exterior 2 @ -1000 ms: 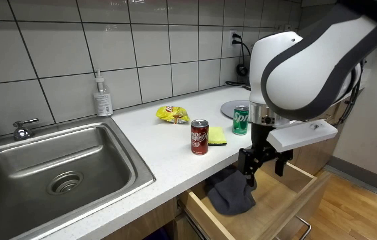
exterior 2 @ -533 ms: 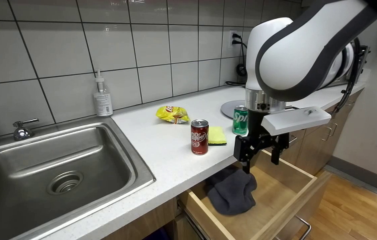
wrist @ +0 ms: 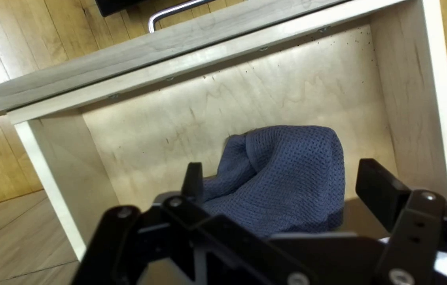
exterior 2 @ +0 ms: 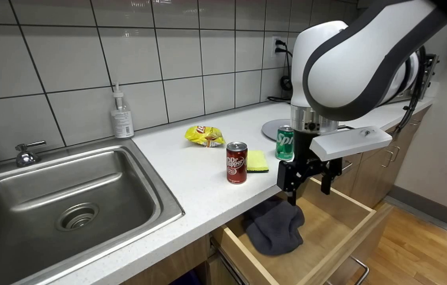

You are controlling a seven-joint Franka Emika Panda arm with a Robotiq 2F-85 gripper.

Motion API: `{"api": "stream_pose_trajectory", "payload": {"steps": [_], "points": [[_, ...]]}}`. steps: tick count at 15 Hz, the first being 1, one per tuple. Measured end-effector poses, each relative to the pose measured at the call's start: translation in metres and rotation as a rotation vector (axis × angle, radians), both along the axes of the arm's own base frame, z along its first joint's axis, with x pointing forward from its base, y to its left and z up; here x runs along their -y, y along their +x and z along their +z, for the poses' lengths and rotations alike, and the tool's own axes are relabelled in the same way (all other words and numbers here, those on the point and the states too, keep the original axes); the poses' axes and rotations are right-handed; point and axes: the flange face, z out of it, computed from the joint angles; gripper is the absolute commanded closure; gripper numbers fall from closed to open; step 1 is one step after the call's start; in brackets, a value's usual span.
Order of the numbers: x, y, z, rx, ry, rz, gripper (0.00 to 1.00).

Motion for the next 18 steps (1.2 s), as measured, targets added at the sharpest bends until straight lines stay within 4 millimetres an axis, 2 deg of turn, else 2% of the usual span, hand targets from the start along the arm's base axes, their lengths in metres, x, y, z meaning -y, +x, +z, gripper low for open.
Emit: {"api": "stream_pose_trajectory", "payload": {"steps": [8,18], "points": [[-0.001,0.036,0.04,0.103,-0.021,0.055,0.0],[-0.023,0.07,0.081,0.203,-0.01,0.128,0.0]]}}
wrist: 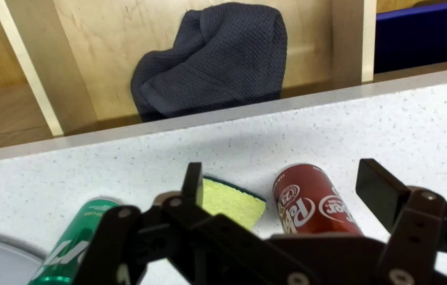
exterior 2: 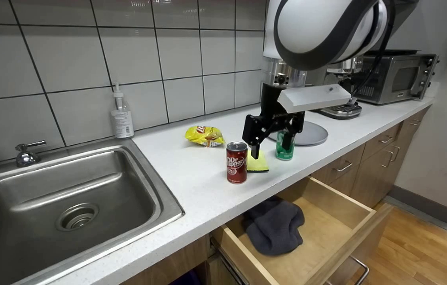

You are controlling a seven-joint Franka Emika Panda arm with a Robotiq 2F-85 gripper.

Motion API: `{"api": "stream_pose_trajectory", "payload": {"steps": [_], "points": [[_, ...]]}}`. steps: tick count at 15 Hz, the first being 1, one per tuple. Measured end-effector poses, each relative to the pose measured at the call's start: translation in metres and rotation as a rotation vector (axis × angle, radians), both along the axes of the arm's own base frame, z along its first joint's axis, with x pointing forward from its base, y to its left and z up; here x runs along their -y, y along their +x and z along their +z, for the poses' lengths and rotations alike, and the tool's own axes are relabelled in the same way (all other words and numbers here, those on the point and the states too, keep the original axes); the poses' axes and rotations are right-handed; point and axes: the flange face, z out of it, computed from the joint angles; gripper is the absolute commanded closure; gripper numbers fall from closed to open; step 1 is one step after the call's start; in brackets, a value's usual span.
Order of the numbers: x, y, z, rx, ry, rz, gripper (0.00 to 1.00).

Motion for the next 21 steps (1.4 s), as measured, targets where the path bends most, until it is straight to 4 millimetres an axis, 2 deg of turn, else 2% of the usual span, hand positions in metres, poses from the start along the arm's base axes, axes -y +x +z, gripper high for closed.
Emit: {"api": "stream_pose_trajectory", "payload": {"steps": [5,9,15,21], "points": [[-0.01,0.02,0.015,0.043,0.004,0.016,0.0],[-0.019,0.04,0.019,0.068,0.008,0.028,0.0],[-0.024,0.071,0.01,0.073,0.009,0.031,0.0],[-0.031,0.089,-0.004,0.043,0.007,0.039,0.0]]}}
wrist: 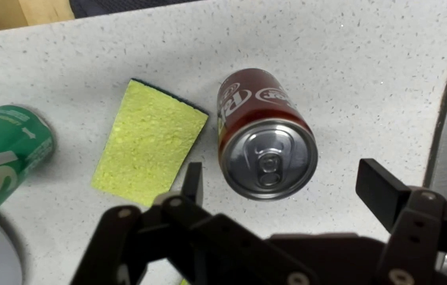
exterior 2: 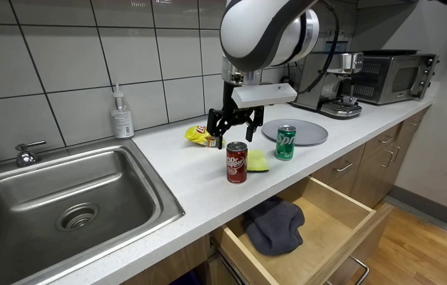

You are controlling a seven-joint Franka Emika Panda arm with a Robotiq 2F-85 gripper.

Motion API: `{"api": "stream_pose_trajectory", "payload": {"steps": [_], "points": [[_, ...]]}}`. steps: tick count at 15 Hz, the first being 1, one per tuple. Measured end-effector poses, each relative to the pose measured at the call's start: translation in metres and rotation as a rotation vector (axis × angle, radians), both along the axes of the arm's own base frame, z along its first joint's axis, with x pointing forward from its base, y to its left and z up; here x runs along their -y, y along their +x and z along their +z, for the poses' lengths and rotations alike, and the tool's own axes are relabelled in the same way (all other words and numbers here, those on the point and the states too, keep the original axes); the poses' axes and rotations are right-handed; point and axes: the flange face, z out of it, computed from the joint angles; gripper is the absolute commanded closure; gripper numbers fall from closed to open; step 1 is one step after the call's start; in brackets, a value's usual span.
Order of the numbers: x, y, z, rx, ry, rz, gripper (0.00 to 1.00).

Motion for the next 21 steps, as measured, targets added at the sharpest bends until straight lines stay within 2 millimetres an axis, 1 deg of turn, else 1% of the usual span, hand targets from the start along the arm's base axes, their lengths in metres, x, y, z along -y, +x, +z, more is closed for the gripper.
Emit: {"api": "stream_pose_trajectory", "payload": {"steps": [3,8,14,15,16,20,21], "points": [[-0.002,0.005,-0.009,-0.023,-0.003,0.002,0.0],[0.0,0.006,-0.027,-0.066,-0.008,-0.002,0.0],[0.001,0.005,-0.034,-0.085,-0.012,-0.003,0.0],[0.001,0.005,-0.034,-0.086,-0.012,-0.003,0.23],[0.001,0.005,-0.034,-0.086,-0.012,-0.004,0.26],[0.002,0.005,-0.034,-0.086,-0.013,-0.004,0.6],[0.002,0.005,-0.034,-0.086,-0.014,-0.004,0.62]]}}
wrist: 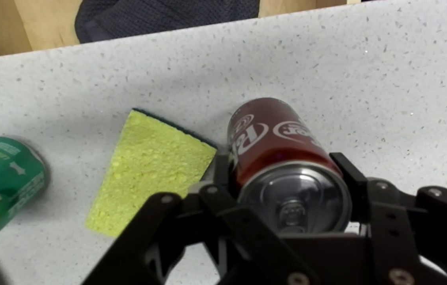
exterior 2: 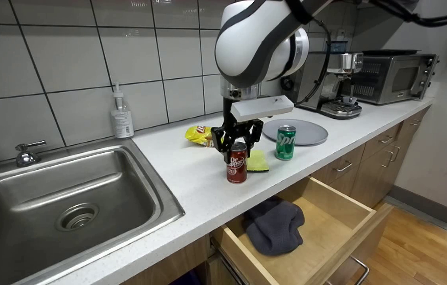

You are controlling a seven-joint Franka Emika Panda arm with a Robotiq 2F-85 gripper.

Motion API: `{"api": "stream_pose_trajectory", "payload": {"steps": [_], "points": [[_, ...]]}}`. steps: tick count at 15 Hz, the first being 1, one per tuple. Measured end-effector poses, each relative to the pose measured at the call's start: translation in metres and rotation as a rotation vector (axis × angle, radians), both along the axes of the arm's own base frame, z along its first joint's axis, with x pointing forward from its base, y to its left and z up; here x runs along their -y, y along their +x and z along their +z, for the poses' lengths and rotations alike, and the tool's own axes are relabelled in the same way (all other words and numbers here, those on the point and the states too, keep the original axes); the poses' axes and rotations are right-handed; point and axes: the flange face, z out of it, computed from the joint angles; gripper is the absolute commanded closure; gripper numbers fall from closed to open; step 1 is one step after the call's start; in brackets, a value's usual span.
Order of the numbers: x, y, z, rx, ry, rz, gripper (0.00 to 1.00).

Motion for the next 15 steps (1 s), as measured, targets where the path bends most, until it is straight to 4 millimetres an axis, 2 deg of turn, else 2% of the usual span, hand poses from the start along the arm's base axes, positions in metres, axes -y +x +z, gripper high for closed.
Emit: {"api": "stream_pose_trajectory", "payload": {"steps": [8,15], "points": [[0.0,-0.006,0.002,-0.007,-0.003,0.012,0.62],[0.004,-0.042,0.029,-0.01,-0.007,0.036,0.62]]}}
